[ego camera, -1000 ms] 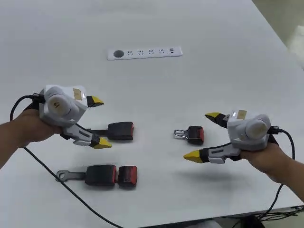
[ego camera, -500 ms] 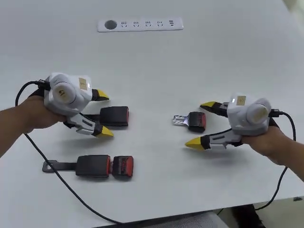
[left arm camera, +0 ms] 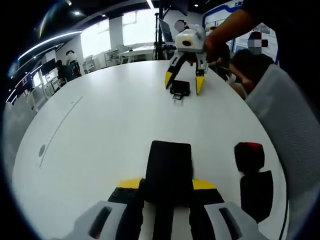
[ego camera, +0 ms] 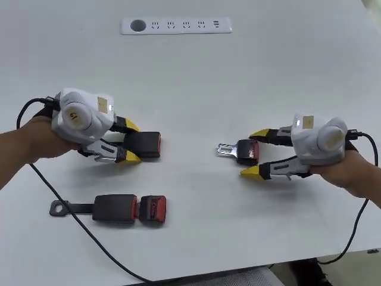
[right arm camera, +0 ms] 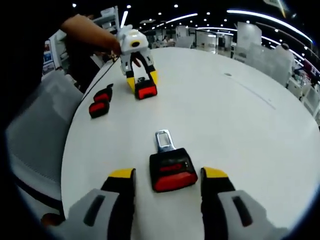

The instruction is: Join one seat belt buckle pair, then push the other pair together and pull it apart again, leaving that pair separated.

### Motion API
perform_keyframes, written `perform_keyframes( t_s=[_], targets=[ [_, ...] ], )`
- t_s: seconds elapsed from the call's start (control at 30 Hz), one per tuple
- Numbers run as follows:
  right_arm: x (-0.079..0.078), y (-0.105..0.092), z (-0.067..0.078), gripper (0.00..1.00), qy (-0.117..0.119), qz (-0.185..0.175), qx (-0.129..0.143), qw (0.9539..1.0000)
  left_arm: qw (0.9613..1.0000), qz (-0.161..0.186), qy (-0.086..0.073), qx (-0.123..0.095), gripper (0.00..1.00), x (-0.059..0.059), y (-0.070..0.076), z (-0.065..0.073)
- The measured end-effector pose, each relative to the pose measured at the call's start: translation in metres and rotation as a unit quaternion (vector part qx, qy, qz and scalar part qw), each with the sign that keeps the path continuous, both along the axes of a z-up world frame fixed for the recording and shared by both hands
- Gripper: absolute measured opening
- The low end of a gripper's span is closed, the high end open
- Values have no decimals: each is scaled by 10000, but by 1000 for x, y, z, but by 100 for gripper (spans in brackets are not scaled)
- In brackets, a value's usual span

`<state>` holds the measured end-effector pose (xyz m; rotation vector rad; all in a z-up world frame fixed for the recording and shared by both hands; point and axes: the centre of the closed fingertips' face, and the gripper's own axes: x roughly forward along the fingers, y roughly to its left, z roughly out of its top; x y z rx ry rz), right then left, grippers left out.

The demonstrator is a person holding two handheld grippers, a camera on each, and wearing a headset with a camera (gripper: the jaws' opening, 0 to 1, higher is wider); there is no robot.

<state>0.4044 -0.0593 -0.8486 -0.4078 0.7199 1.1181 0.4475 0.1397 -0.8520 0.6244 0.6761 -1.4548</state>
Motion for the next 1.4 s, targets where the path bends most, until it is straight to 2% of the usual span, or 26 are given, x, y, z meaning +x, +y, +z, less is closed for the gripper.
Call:
perform_keyframes(
  t_s=[0.03,0.13,0.23,0.37,0.63,0.73,0.77,1.0,1.4],
  targets=[
    [-2,0,0,52,50,15,-11,10000,10000,-25,-22,8,36,1,0,0],
    [0,-3,-3,37,-10,103,-63,9999,9997,-216,-102,59,35,0,0,1],
    [2,-3,-3,36,-4,136,26,9999,9989,-398,-152,179,34,-1,-1,1],
    [3,-3,-4,35,19,208,104,9997,9987,-454,-117,185,34,-1,-2,1],
    [4,-4,-5,35,69,427,20,9991,9989,-406,-85,213,34,-2,-3,0],
    [7,-1,-5,35,57,399,56,9992,9991,-360,-50,211,34,-1,-3,0],
    [8,0,-5,35,34,391,55,9992,9993,-314,-7,208,34,-2,-3,0],
    [13,21,-4,35,0,446,144,9989,9990,-365,-36,250,34,-2,-4,0],
    [15,72,-4,35,-85,597,343,9976,9988,-377,-36,314,34,-3,-4,1]
  ],
)
